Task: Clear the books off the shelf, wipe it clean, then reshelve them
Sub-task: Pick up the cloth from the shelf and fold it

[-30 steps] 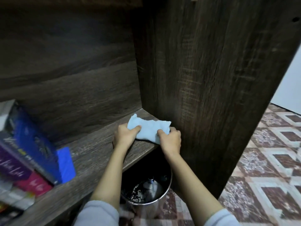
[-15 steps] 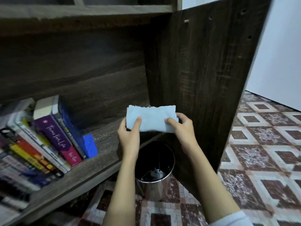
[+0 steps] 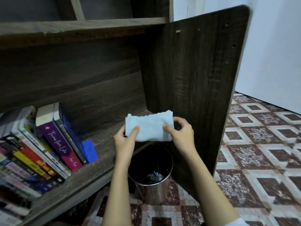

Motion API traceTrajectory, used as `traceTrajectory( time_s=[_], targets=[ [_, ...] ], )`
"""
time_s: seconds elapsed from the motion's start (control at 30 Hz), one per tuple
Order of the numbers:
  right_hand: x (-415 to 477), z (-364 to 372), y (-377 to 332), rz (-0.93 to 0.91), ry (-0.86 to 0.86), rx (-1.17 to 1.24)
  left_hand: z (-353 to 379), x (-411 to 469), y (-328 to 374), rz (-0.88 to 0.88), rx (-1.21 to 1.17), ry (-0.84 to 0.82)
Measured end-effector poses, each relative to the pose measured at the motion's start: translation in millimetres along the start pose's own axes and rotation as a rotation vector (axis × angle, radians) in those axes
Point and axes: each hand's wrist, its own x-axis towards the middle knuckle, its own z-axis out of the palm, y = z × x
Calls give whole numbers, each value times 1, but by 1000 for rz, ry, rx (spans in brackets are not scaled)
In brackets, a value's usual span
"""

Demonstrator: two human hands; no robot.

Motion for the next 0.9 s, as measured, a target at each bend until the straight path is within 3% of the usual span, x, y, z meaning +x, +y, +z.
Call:
traceTrajectory(
  time_s=[0.2,0.37,0.47,0.57,0.73,0.9],
  targets=[
    [-2,5,0,-158,-67,63,3,2,-8,-56,-25,-38],
    [-1,9,2,-211,-4,-10,8,2,-3,62,35,52],
    [0,15,0,-206,61,-56,9,-3,7,128,-102,-115],
    [4,19,-5,-198,137,-89,12,-2,11,185,-69,-230],
    [11,16,-23,-254,151,-65,17,0,19,289,104,-116],
    [26,4,-43,-482,33,8,25,13,54,403,254,-51]
  ],
)
